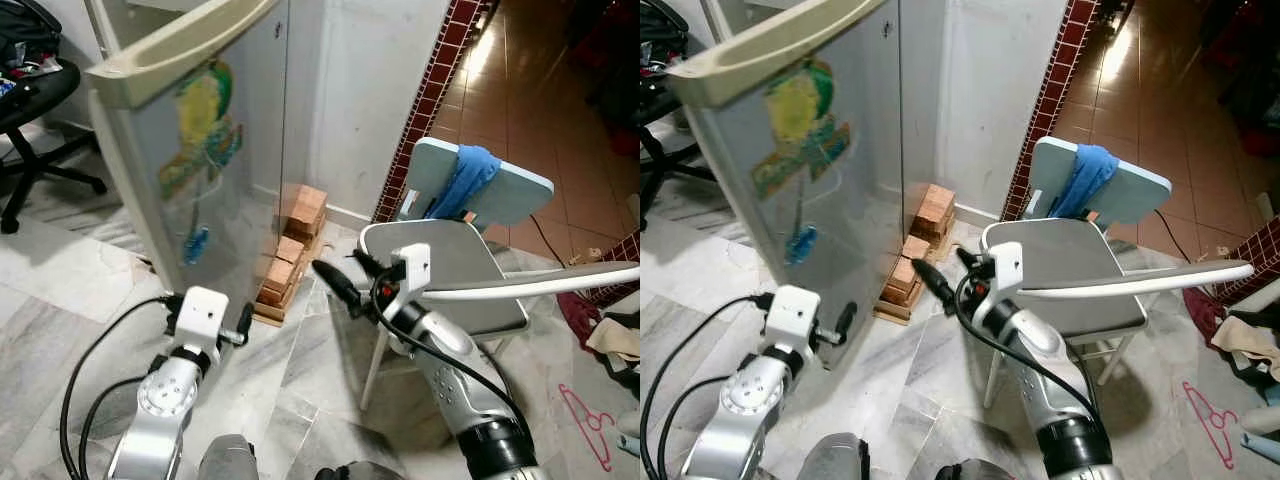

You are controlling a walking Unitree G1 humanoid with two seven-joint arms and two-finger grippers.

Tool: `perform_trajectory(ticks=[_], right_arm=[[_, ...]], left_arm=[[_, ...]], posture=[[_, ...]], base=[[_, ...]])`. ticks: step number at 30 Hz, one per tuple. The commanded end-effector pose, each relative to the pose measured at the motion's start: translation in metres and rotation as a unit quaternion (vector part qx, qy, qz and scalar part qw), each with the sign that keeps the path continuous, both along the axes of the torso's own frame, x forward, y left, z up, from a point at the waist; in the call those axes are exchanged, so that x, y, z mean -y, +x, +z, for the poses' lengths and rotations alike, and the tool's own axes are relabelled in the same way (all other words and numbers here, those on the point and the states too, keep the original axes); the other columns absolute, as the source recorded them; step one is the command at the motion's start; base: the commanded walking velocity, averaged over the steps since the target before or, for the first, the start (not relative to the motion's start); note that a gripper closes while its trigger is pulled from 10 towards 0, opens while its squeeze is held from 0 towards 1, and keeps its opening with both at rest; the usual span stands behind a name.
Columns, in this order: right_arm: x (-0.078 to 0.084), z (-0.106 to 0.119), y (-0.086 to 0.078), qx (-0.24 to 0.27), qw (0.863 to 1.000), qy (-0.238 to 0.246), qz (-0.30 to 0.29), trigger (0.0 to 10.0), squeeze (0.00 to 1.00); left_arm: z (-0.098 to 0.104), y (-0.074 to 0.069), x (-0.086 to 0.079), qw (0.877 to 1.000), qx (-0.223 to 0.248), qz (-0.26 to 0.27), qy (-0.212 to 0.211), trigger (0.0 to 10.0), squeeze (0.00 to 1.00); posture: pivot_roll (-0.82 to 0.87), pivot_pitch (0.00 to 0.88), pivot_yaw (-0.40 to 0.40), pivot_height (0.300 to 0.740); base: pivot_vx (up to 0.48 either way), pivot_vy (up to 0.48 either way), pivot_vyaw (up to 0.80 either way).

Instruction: Restocking fridge

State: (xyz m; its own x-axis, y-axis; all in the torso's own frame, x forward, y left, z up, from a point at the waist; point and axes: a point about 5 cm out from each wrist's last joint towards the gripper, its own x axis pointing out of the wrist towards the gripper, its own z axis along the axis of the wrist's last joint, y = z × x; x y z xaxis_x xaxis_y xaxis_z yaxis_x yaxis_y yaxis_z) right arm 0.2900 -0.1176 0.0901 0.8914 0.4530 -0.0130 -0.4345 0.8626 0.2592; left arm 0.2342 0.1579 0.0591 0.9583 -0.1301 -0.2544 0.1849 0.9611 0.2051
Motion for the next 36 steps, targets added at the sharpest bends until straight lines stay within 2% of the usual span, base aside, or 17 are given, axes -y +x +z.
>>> perform_trajectory(ticks=[1,4,8,15,19,23,29,31,36], right_arm=[[0.022,0.004,0.006,0.016,0.997,-0.026,-0.077,10.0,0.00],[0.026,0.005,0.006,0.019,0.995,-0.030,-0.090,10.0,0.00],[0.037,-0.002,0.005,0.014,0.989,-0.045,-0.142,10.0,0.00],[0.033,-0.002,0.001,0.032,0.984,-0.076,-0.156,10.0,0.00],[0.034,-0.001,0.005,0.038,0.982,-0.086,-0.163,10.0,0.00],[0.031,0.003,0.009,0.050,0.982,-0.099,-0.152,10.0,0.00],[0.031,0.003,0.009,0.051,0.984,-0.086,-0.149,10.0,0.00],[0.033,0.004,0.010,0.055,0.981,-0.095,-0.158,10.0,0.00],[0.037,0.004,0.013,0.060,0.975,-0.120,-0.179,10.0,0.00]], left_arm=[[0.007,0.006,-0.004,0.999,0.033,0.028,0.006,10.0,0.00],[0.010,0.007,-0.005,0.998,0.044,0.037,0.006,10.0,0.00],[0.022,0.018,-0.016,0.991,0.093,0.093,0.014,10.0,0.00],[0.027,0.021,-0.023,0.986,0.119,0.116,0.009,10.0,0.00],[0.026,0.020,-0.024,0.986,0.112,0.124,-0.020,10.0,0.00],[0.025,0.018,-0.026,0.985,0.113,0.129,-0.020,10.0,0.00],[0.025,0.017,-0.026,0.983,0.116,0.137,-0.032,10.0,0.00],[0.027,0.018,-0.031,0.979,0.130,0.160,-0.006,10.0,0.00],[0.032,0.023,-0.031,0.978,0.149,0.142,0.013,10.0,0.00]], posture=[[0.11,0.022,-0.086,0.740],[0.11,0.022,-0.084,0.740],[0.08,0.020,-0.067,0.740],[0.08,0.024,-0.064,0.740],[0.08,0.028,-0.070,0.740],[0.09,0.032,-0.070,0.740],[0.08,0.033,-0.068,0.740],[0.08,0.032,-0.066,0.740],[0.08,0.029,-0.068,0.740]], base=[[0.000,0.476,0.00],[0.000,0.476,0.00],[0.000,0.459,0.00],[0.000,0.446,0.00],[0.000,0.477,0.00],[0.000,0.480,0.00],[0.000,0.480,0.00],[0.000,0.480,0.00],[0.000,0.480,0.00]])
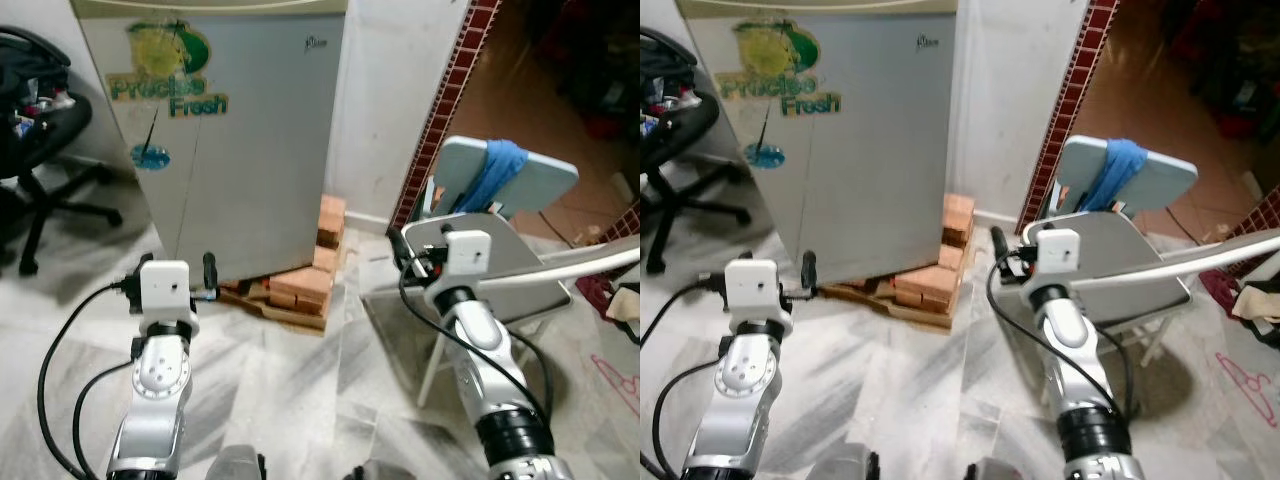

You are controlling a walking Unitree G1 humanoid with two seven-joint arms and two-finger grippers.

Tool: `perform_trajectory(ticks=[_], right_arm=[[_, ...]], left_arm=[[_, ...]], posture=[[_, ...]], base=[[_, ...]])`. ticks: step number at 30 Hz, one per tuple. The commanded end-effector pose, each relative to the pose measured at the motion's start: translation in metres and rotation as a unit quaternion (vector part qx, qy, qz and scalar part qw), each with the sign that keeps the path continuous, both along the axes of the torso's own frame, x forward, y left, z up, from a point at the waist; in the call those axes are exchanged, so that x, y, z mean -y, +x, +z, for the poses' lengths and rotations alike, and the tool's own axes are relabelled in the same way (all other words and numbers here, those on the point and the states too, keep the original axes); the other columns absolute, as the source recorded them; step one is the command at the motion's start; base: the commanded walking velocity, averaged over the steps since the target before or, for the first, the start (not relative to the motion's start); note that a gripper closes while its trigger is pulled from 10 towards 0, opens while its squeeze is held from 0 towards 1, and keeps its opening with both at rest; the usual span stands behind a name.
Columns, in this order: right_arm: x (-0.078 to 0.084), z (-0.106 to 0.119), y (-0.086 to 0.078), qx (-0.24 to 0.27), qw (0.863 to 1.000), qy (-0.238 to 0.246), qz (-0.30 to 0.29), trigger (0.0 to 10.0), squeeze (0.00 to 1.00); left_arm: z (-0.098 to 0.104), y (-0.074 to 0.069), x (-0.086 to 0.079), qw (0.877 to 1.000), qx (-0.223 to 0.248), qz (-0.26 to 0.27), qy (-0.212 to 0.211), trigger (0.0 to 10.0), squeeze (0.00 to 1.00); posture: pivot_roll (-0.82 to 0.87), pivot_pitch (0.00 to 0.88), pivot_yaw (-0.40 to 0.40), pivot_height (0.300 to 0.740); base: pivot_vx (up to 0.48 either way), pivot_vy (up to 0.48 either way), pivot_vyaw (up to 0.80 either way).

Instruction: Restocking fridge

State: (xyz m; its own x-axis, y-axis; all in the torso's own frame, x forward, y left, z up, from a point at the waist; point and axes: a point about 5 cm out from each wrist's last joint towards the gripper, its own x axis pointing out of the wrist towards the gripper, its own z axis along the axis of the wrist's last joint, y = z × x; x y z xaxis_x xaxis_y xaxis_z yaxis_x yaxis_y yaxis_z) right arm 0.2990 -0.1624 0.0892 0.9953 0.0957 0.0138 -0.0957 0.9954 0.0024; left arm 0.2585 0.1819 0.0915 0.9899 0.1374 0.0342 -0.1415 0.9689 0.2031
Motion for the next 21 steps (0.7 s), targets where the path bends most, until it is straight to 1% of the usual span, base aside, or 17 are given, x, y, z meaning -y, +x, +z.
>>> perform_trajectory(ticks=[1,2,4,7,10,12,13,15,16,18,19,21], right_arm=[[-0.005,0.004,0.004,0.010,1.000,-0.010,-0.008,10.0,0.00],[-0.002,0.003,0.004,0.010,1.000,-0.013,-0.016,10.0,0.00],[-0.001,0.001,0.004,0.010,1.000,-0.007,-0.010,10.0,0.00],[-0.001,0.002,0.003,0.015,1.000,-0.010,-0.006,10.0,0.00],[-0.003,0.001,0.005,0.009,1.000,-0.004,-0.009,10.0,0.00],[-0.004,-0.002,0.007,-0.003,1.000,0.004,-0.006,10.0,0.00],[-0.004,-0.005,0.007,-0.015,1.000,0.006,-0.004,10.0,0.00],[-0.003,-0.008,0.008,-0.023,1.000,0.004,-0.001,10.0,0.00],[-0.004,-0.006,0.009,-0.021,1.000,0.000,0.005,10.0,0.00],[-0.005,-0.004,0.009,-0.017,1.000,-0.004,0.011,10.0,0.00],[-0.006,-0.001,0.010,-0.011,1.000,-0.008,0.014,10.0,0.00],[-0.004,0.002,0.012,-0.006,1.000,-0.011,0.007,10.0,0.00]], left_arm=[[0.003,-0.001,-0.003,0.999,0.014,-0.006,0.030,10.0,0.00],[0.004,-0.001,-0.002,1.000,0.015,-0.009,0.026,10.0,0.00],[0.003,-0.001,-0.002,1.000,0.015,-0.004,0.021,10.0,0.00],[0.002,-0.002,0.000,1.000,0.016,-0.007,0.015,10.0,0.00],[0.000,-0.001,0.003,1.000,0.016,-0.009,0.014,10.0,0.00],[-0.001,0.000,0.008,0.999,0.017,-0.019,0.027,10.0,0.00],[-0.002,0.001,0.015,0.999,0.015,-0.039,0.033,10.0,0.00],[-0.004,0.003,0.021,0.998,0.012,-0.051,0.028,10.0,0.00],[-0.005,0.003,0.023,0.998,0.010,-0.059,0.027,10.0,0.00],[-0.006,0.003,0.026,0.997,0.009,-0.067,0.027,10.0,0.00],[-0.010,0.000,0.026,0.997,0.005,-0.068,0.025,10.0,0.00],[-0.012,-0.002,0.024,0.997,0.003,-0.067,0.025,10.0,0.00]], posture=[[0.08,0.030,-0.071,0.740],[0.08,0.030,-0.071,0.740],[0.08,0.029,-0.071,0.740],[0.08,0.030,-0.071,0.740],[0.07,0.032,-0.071,0.740],[0.08,0.041,-0.078,0.740],[0.09,0.051,-0.093,0.740],[0.09,0.041,-0.105,0.740],[0.09,0.026,-0.110,0.740],[0.09,0.026,-0.110,0.740],[0.07,0.000,-0.127,0.740],[0.06,0.000,-0.144,0.740]], base=[[0.000,0.480,0.00],[0.000,0.480,0.00],[0.000,0.480,0.00],[0.000,0.480,0.00],[0.000,0.480,0.00],[0.000,0.480,0.00],[0.000,0.480,0.00],[0.000,0.480,0.00],[0.000,0.480,0.00],[0.000,0.480,0.00],[0.000,0.480,0.00],[0.000,0.480,0.00]])
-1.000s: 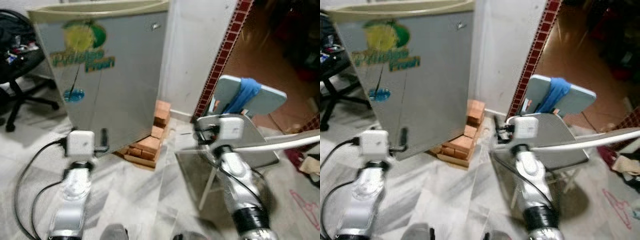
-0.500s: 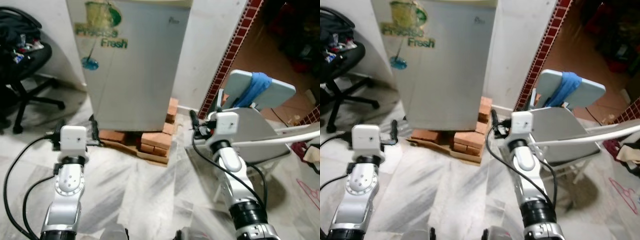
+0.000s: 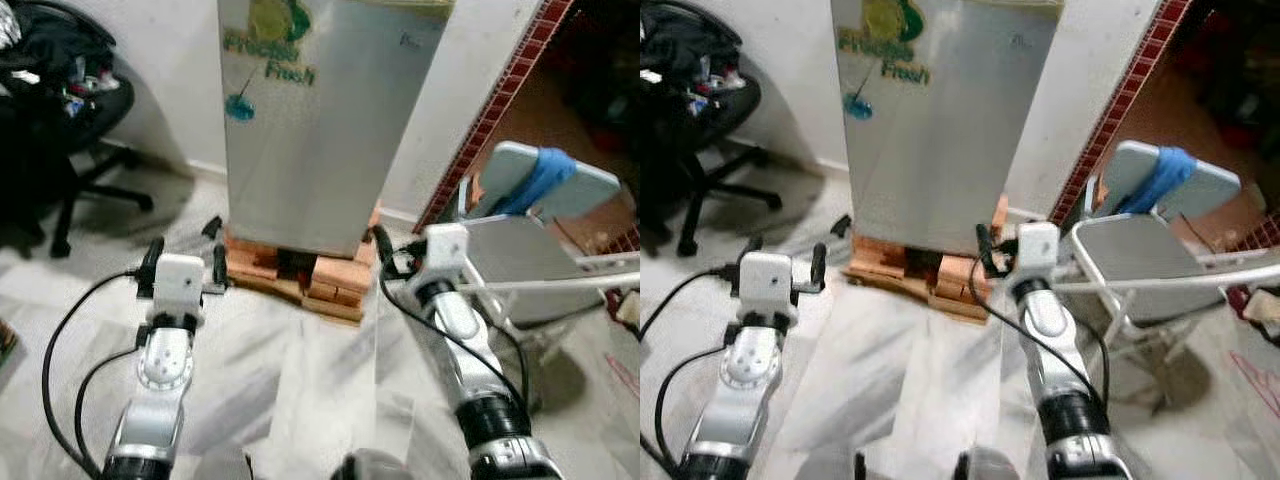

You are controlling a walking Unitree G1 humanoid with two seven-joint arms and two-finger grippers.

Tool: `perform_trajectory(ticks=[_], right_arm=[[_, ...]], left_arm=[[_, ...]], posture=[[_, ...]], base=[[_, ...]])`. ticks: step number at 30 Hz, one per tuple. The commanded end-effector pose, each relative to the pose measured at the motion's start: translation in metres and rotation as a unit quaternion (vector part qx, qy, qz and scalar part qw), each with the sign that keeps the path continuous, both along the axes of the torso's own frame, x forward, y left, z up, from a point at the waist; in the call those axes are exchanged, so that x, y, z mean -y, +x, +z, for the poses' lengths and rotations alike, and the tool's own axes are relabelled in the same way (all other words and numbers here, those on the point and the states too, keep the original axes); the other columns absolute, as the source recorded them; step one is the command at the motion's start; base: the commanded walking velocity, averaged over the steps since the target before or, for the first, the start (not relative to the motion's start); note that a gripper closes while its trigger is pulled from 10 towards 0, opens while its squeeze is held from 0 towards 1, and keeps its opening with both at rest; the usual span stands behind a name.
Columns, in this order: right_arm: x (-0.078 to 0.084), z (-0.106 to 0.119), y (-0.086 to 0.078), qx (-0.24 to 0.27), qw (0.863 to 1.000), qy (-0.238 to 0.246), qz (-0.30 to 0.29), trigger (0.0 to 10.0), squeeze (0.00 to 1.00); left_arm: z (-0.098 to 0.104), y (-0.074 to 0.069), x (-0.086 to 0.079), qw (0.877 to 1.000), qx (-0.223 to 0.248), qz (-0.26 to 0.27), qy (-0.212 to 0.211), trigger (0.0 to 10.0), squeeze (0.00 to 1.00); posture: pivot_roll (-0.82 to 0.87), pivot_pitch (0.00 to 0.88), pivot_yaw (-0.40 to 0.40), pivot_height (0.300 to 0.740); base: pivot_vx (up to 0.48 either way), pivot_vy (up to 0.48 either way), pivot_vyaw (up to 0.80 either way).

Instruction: Restocking fridge

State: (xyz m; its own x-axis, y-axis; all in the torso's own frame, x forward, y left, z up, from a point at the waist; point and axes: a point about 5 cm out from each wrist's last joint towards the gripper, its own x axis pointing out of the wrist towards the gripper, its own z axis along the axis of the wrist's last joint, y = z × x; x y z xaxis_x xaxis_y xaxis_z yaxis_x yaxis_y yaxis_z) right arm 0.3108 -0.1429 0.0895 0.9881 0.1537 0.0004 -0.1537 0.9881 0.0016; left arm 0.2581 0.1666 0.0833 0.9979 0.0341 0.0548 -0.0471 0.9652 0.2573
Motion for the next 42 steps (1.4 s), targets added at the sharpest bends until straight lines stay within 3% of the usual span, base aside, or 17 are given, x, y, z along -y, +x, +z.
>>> perform_trajectory(ticks=[1,3,5,8,14,21,24,32,35,42], right_arm=[[0.017,0.005,0.002,0.003,1.000,-0.012,-0.027,10.0,0.00],[0.021,0.018,0.008,0.025,0.999,-0.023,-0.034,10.0,0.00],[0.025,0.017,0.007,0.025,0.999,-0.016,-0.045,10.0,0.00],[0.026,0.014,0.006,0.026,0.998,-0.021,-0.046,10.0,0.00],[0.022,0.007,0.000,0.014,0.998,-0.003,-0.055,10.0,0.00],[0.030,0.002,-0.011,0.017,0.996,0.010,-0.088,10.0,0.00],[0.036,-0.003,-0.019,0.011,0.994,0.013,-0.104,10.0,0.00],[0.035,-0.008,-0.026,-0.001,0.995,0.002,-0.100,10.0,0.00],[0.035,-0.011,-0.025,-0.013,0.996,-0.001,-0.092,10.0,0.00],[0.037,-0.008,-0.019,-0.014,0.996,-0.005,-0.091,10.0,0.00]], left_arm=[[-0.004,-0.001,0.008,1.000,-0.004,-0.016,-0.003,10.0,0.00],[0.001,0.001,0.003,1.000,0.009,-0.008,0.001,10.0,0.00],[0.001,-0.002,-0.004,1.000,0.008,0.019,-0.008,10.0,0.00],[0.001,-0.002,-0.010,0.999,0.003,0.037,-0.019,10.0,0.00],[0.007,-0.002,-0.003,0.999,0.010,-0.029,-0.009,10.0,0.00],[0.007,-0.002,-0.009,1.000,0.006,-0.014,-0.022,10.0,0.00],[0.005,-0.001,-0.002,0.999,-0.002,-0.034,-0.023,10.0,0.00],[0.002,0.002,0.008,0.998,-0.013,-0.049,-0.038,10.0,0.00],[0.001,-0.001,0.010,0.997,-0.021,-0.041,-0.064,10.0,0.00],[0.004,-0.007,0.011,0.996,-0.018,-0.048,-0.070,10.0,0.00]], posture=[[0.05,0.000,-0.158,0.740],[0.03,0.057,-0.125,0.740],[0.07,0.004,-0.127,0.740],[0.08,0.036,-0.106,0.740],[0.08,0.031,-0.075,0.740],[0.06,0.029,-0.022,0.740],[0.04,0.027,-0.015,0.740],[0.03,0.031,-0.049,0.740],[0.05,0.040,-0.064,0.740],[0.06,0.068,-0.086,0.740]], base=[[0.000,0.480,0.00],[0.000,0.480,0.00],[0.000,0.480,0.00],[0.000,0.480,0.00],[0.000,0.480,0.00],[0.000,0.480,-0.72],[0.000,0.480,-0.80],[0.000,0.480,-0.28],[0.000,0.480,-0.53],[0.155,0.419,-0.80]])
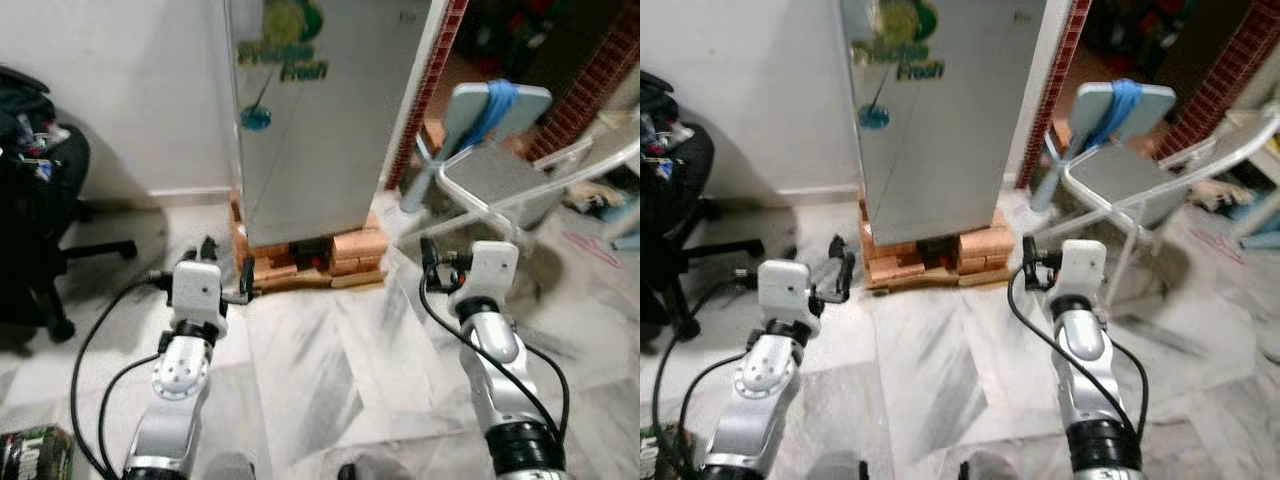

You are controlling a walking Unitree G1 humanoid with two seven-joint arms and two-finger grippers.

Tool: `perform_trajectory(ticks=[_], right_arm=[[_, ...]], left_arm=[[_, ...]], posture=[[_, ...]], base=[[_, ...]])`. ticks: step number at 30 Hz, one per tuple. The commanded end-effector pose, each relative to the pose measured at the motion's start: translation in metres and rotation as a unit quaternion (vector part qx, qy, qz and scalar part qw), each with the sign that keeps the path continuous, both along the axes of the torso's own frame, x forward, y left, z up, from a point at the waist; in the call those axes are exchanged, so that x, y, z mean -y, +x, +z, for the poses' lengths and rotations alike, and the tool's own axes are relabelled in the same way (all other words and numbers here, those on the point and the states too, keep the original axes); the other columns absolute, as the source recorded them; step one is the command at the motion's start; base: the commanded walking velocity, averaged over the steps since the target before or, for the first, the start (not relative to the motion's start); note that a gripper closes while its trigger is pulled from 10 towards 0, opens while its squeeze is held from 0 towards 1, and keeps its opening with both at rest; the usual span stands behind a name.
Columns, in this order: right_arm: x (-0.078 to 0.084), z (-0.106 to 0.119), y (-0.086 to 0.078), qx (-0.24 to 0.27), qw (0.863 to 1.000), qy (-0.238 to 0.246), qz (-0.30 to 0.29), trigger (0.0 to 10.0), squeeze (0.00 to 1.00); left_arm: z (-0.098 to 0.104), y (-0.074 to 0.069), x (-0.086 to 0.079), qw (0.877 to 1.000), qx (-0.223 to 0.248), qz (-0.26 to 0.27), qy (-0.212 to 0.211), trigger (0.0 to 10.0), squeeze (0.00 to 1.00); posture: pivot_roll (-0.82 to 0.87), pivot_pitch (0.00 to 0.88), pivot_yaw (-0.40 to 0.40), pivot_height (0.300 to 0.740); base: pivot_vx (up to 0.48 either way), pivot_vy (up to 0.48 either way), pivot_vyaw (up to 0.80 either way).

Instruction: Restocking fridge

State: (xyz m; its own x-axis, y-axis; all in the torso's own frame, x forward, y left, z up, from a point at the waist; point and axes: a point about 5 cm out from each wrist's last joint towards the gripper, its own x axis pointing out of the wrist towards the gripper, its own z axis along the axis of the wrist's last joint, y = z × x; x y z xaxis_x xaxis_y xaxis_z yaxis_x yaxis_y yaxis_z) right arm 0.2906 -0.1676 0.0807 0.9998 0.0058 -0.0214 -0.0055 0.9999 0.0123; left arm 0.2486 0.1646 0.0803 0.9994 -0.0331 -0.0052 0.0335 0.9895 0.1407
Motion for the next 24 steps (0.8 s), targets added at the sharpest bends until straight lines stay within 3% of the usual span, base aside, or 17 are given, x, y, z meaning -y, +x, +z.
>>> perform_trajectory(ticks=[1,5,13,24], right_arm=[[0.0119,0.0011,0.0010,-0.003,1.000,-0.010,-0.016,10.0,0.00],[0.0121,0.0002,-0.0003,-0.007,1.000,-0.012,-0.014,10.0,0.00],[0.0083,-0.0015,-0.0012,-0.008,1.000,-0.006,-0.016,10.0,0.00],[0.0117,-0.0015,0.0001,-0.008,1.000,-0.010,-0.022,10.0,0.00]], left_arm=[[0.0069,0.0016,0.0085,1.000,0.012,-0.011,-0.013,10.0,0.00],[0.0023,0.0007,0.0066,1.000,-0.011,-0.001,-0.002,10.0,0.00],[0.0055,0.0034,0.0047,1.000,-0.008,-0.005,0.003,10.0,0.00],[0.0058,0.0028,0.0093,1.000,-0.010,-0.009,-0.003,10.0,0.00]], posture=[[0.06,0.069,-0.087,0.740],[0.07,0.069,-0.089,0.740],[0.06,0.070,-0.080,0.740],[0.07,0.071,-0.084,0.740]], base=[[0.277,0.390,-0.80],[0.295,0.377,-0.80],[0.350,0.328,-0.80],[0.458,0.000,-0.80]])
